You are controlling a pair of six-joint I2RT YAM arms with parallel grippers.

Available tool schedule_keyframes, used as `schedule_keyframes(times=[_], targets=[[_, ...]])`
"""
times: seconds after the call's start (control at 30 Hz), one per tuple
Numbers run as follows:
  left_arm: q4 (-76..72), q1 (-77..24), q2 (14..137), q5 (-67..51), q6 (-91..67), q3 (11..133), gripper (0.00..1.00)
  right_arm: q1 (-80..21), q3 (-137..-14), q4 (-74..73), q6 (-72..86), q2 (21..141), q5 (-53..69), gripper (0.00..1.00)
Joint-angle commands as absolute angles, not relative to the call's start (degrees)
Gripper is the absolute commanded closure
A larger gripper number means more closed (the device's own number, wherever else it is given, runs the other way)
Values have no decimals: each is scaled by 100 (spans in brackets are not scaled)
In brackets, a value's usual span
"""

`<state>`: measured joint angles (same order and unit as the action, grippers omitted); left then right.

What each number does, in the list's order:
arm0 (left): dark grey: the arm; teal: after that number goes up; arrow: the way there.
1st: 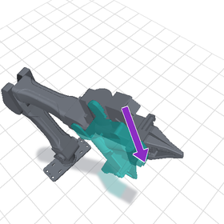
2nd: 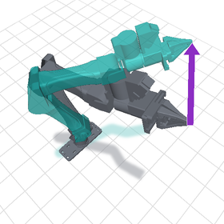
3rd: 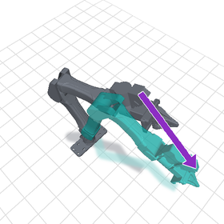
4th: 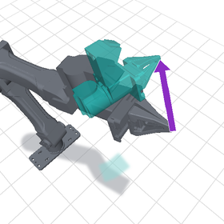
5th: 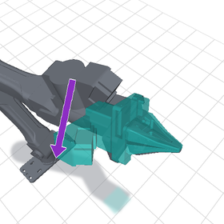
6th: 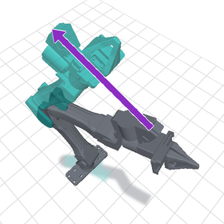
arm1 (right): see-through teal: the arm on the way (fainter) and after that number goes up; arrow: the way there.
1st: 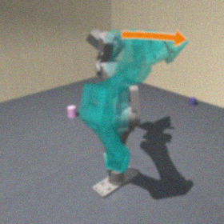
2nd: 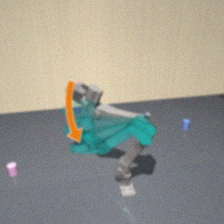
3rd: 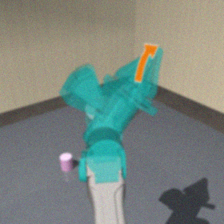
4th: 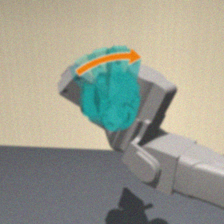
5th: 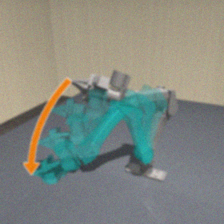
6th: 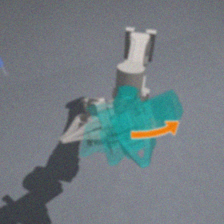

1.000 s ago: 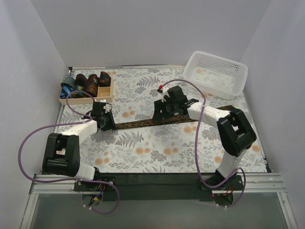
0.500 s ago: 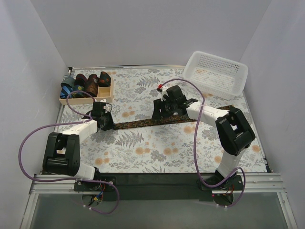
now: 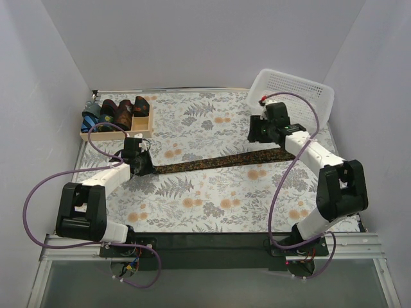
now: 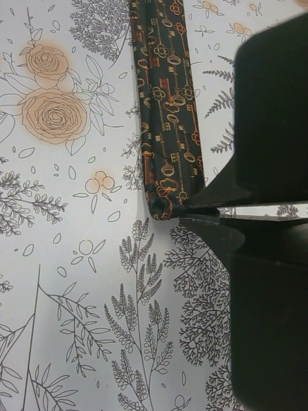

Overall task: Roll the ties
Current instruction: Roll the tie

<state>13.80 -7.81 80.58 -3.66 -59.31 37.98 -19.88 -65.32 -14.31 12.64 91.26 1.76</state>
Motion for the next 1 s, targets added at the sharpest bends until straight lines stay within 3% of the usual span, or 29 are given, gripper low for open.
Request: schedule_keyframes(times=[0.0, 0.2, 0.5, 0.97], targets=[[1476, -765, 7840, -273, -5933, 3806, 100, -1285, -6232, -1828, 1607, 8719, -947, 46], [1538, -765, 7813, -202, -5941, 3814, 100, 137, -6038, -1811, 2038, 8560, -1222, 46], [1564, -765, 7813, -229, -5933, 3823, 100, 1369, -5845, -1187, 2531, 8990, -775, 46], [1582, -765, 7796, -281, -5915, 3841, 100, 1863, -5546, -739, 2935, 9483, -387, 47]])
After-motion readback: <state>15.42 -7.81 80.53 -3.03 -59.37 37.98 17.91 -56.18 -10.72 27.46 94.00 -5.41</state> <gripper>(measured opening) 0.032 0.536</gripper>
